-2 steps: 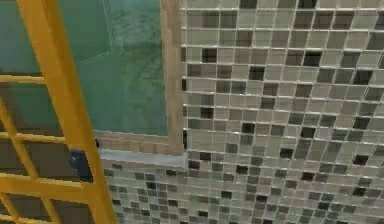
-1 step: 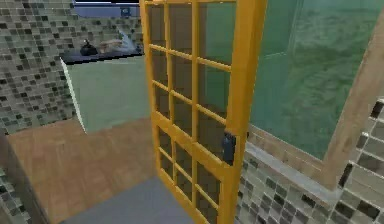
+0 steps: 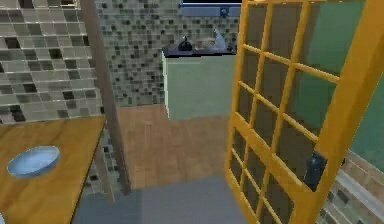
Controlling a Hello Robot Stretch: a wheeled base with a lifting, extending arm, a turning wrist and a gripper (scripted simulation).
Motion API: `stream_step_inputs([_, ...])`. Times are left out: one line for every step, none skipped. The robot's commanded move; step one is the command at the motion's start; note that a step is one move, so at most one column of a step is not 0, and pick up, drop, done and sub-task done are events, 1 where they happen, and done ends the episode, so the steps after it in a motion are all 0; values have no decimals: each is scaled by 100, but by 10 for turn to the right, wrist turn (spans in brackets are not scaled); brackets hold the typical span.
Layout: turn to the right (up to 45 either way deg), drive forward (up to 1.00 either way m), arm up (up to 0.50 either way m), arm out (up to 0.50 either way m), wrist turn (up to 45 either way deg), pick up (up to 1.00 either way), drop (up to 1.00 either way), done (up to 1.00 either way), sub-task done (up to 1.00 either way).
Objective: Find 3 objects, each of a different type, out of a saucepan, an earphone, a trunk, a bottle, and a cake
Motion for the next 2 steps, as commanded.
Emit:
stream_step_inputs([0,100,0,0,0,0,0,0,0])
stream_step_inputs([-30,0,0,0,0,0,0,0,0])
